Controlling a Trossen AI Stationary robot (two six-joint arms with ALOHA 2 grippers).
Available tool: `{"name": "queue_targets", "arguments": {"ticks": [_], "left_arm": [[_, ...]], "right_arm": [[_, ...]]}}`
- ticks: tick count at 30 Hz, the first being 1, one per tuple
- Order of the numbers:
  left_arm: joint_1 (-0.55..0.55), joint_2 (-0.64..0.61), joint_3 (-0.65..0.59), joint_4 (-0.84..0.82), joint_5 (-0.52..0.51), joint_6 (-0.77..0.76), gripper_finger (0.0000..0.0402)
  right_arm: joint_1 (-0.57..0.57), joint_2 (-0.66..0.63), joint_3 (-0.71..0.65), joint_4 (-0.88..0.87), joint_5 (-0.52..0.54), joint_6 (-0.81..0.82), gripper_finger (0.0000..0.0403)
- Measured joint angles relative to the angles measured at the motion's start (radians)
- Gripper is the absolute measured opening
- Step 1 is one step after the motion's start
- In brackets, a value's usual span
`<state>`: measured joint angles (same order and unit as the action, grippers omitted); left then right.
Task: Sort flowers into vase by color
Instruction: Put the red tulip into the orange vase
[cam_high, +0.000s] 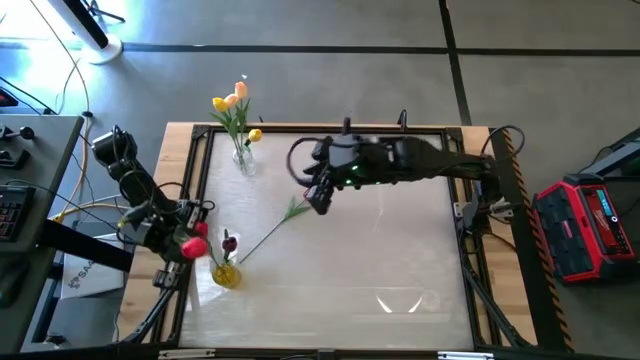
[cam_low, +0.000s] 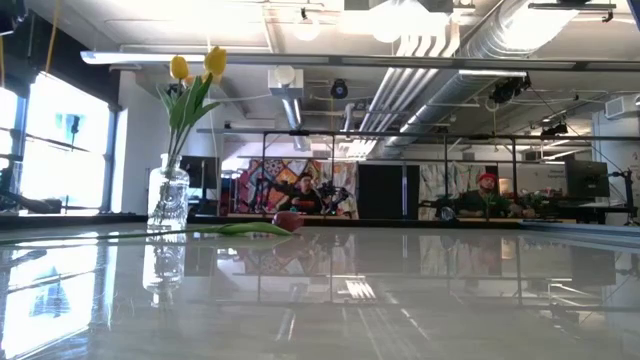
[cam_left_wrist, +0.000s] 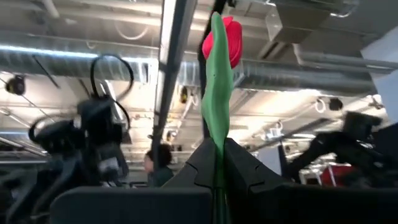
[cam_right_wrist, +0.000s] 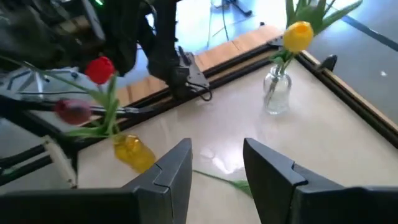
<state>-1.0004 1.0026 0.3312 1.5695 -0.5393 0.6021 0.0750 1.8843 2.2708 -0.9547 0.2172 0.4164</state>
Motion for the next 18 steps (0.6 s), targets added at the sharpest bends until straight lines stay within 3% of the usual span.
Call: {"name": "queue_targets", "arguments": {"ticks": [2, 11, 14, 18], "left_arm": [[0.0, -0.018, 0.01, 0.001, -0.006, 0.014, 0.0], [0.0, -0.062, 0.021, 0.0, -0.021, 0.042, 0.0], [0.0, -0.066, 0.021, 0.0, -0.034, 0.048, 0.0], [0.007, -0.065, 0.021, -0.002, -0.1, 0.072, 0.0]], "right_arm": [[0.002, 0.019, -0.031, 0.063, 0.007, -0.004, 0.0134], [0.144, 0.033, -0.206, 0.71, -0.038, -0.474, 0.0133], [0.148, 0.042, -0.254, 0.899, -0.138, -0.511, 0.0133], [0.137, 0.08, -0.278, 1.022, -0.282, -0.553, 0.0133]]}}
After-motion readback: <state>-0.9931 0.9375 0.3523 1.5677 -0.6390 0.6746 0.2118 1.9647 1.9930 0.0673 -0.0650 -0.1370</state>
